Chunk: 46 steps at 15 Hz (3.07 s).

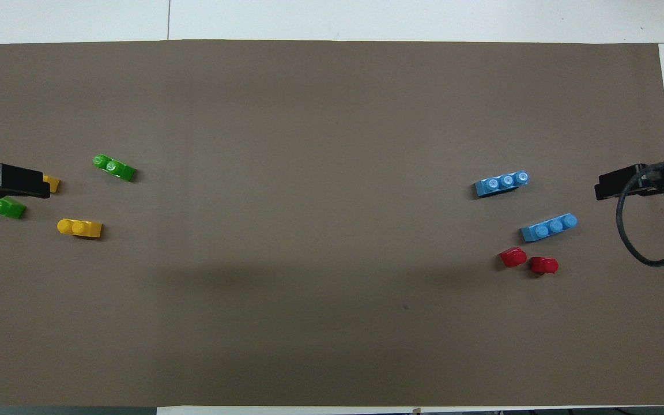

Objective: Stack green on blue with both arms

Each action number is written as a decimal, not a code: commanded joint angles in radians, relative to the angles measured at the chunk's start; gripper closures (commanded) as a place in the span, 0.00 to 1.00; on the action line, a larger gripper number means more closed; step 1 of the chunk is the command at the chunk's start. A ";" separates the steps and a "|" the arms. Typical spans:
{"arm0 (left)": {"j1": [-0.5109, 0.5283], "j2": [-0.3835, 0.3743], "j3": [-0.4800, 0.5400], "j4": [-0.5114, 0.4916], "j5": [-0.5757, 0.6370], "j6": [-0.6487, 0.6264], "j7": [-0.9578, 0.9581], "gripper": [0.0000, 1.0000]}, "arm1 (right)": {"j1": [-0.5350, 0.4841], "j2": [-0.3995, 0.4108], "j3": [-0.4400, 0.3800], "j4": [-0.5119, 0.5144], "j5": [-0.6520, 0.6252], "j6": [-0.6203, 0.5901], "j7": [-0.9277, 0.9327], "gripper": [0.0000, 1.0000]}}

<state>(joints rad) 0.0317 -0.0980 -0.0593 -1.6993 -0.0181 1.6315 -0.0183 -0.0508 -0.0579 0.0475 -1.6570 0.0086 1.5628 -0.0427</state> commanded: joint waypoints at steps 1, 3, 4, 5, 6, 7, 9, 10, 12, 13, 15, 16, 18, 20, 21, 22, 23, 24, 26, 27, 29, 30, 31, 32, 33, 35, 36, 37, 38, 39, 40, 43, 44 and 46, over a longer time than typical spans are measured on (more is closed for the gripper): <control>-0.004 -0.016 0.006 -0.002 -0.014 -0.010 0.017 0.00 | -0.012 -0.011 0.006 -0.012 -0.009 0.002 -0.014 0.00; -0.004 -0.016 0.006 -0.002 -0.014 -0.010 0.017 0.00 | -0.012 -0.010 0.006 -0.010 -0.013 0.003 -0.013 0.00; -0.003 -0.016 0.006 -0.002 -0.014 -0.010 0.017 0.00 | -0.009 -0.011 0.006 -0.012 -0.019 0.003 -0.010 0.00; -0.004 -0.016 0.004 -0.002 -0.014 -0.010 0.017 0.00 | -0.009 -0.014 0.006 -0.020 -0.013 0.002 0.035 0.00; -0.004 -0.016 0.004 -0.002 -0.014 -0.010 0.015 0.00 | -0.014 -0.014 0.006 -0.023 -0.004 0.009 0.149 0.00; -0.004 -0.016 0.004 -0.002 -0.014 -0.010 0.014 0.00 | -0.012 -0.014 0.006 -0.023 0.010 0.022 0.262 0.00; -0.004 -0.017 0.000 -0.005 -0.013 -0.006 0.009 0.00 | 0.000 -0.007 0.006 -0.023 0.034 0.049 0.454 0.00; -0.003 -0.017 0.001 -0.006 -0.011 -0.001 0.008 0.00 | 0.000 0.003 0.006 -0.023 0.060 0.068 0.559 0.00; 0.002 -0.026 0.003 -0.017 -0.007 0.011 0.008 0.00 | -0.004 0.033 0.006 -0.021 0.144 0.091 0.784 0.00; 0.005 -0.029 0.003 -0.028 -0.006 0.020 0.008 0.00 | -0.015 0.058 0.005 -0.014 0.192 0.092 0.870 0.00; 0.011 -0.026 0.003 -0.039 -0.006 0.045 0.009 0.00 | -0.030 0.098 -0.001 -0.001 0.260 0.088 0.949 0.00; 0.013 -0.020 0.003 -0.039 -0.006 0.051 0.009 0.00 | -0.046 0.131 -0.003 0.012 0.301 0.083 0.992 0.00; 0.017 -0.002 0.006 -0.039 -0.005 0.070 0.008 0.00 | -0.072 0.194 -0.003 0.031 0.343 0.077 1.020 0.00; 0.030 0.024 0.006 -0.040 -0.005 0.099 -0.037 0.00 | -0.072 0.248 -0.005 0.048 0.346 0.075 1.021 0.00; 0.036 0.040 0.006 -0.048 -0.005 0.119 -0.070 0.00 | -0.073 0.272 -0.006 0.049 0.361 0.075 1.023 0.00; 0.039 0.053 0.006 -0.052 -0.005 0.140 -0.100 0.00 | -0.081 0.295 -0.008 0.059 0.384 0.079 1.023 0.00; 0.042 0.070 0.007 -0.052 -0.005 0.158 -0.130 0.00 | -0.093 0.311 -0.008 0.060 0.392 0.085 1.023 0.00; 0.050 0.092 0.007 -0.051 -0.005 0.174 -0.168 0.00 | -0.098 0.319 -0.008 0.057 0.393 0.092 1.023 0.00; 0.050 0.139 0.007 -0.051 -0.006 0.223 -0.256 0.00 | -0.116 0.343 -0.008 0.037 0.393 0.120 1.020 0.00; 0.050 0.162 0.007 -0.046 -0.006 0.246 -0.305 0.00 | -0.133 0.354 -0.008 0.020 0.393 0.135 1.017 0.00; 0.051 0.204 0.007 -0.048 -0.008 0.300 -0.391 0.00 | -0.170 0.397 -0.006 0.010 0.405 0.170 0.991 0.00; 0.053 0.228 0.007 -0.046 -0.008 0.315 -0.431 0.00 | -0.181 0.409 -0.008 0.007 0.431 0.187 0.989 0.00; 0.054 0.247 0.007 -0.048 -0.010 0.336 -0.480 0.00 | -0.187 0.418 -0.008 -0.001 0.438 0.203 0.989 0.00; 0.056 0.266 0.009 -0.051 -0.010 0.362 -0.535 0.00 | -0.187 0.420 -0.008 -0.013 0.442 0.221 0.989 0.00; 0.060 0.288 0.009 -0.049 -0.011 0.375 -0.596 0.00 | -0.185 0.418 -0.008 -0.027 0.462 0.249 0.998 0.00; 0.062 0.326 0.009 -0.048 -0.011 0.422 -0.708 0.00 | -0.184 0.415 -0.008 -0.059 0.499 0.310 1.024 0.00; 0.065 0.342 0.009 -0.049 -0.013 0.441 -0.745 0.00 | -0.181 0.415 -0.008 -0.072 0.499 0.330 1.029 0.00; 0.077 0.357 0.009 -0.048 -0.014 0.456 -0.782 0.00 | -0.175 0.415 -0.008 -0.081 0.501 0.339 1.029 0.00; 0.077 0.374 0.009 -0.046 -0.016 0.473 -0.823 0.00 | -0.172 0.415 -0.008 -0.086 0.499 0.347 1.029 0.00; 0.077 0.397 0.009 -0.040 -0.016 0.491 -0.874 0.00 | -0.169 0.415 -0.008 -0.101 0.499 0.362 1.029 0.00; 0.077 0.421 0.009 -0.034 -0.014 0.505 -0.919 0.00 | -0.167 0.414 -0.008 -0.122 0.499 0.385 1.028 0.00; 0.077 0.463 0.009 -0.040 -0.011 0.570 -0.962 0.00 | -0.156 0.412 -0.006 -0.168 0.501 0.425 1.024 0.00; 0.077 0.475 0.009 -0.040 -0.013 0.576 -0.963 0.00 | -0.155 0.412 -0.006 -0.174 0.501 0.425 1.020 0.00; 0.077 0.495 0.009 -0.043 -0.014 0.603 -1.002 0.00 | -0.155 0.414 -0.006 -0.190 0.501 0.427 0.994 0.00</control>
<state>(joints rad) 0.1016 0.3757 -0.0470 -1.7480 -0.0194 2.2037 -0.9812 -0.2039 0.3781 0.0393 -1.8031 0.4876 1.9667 0.9724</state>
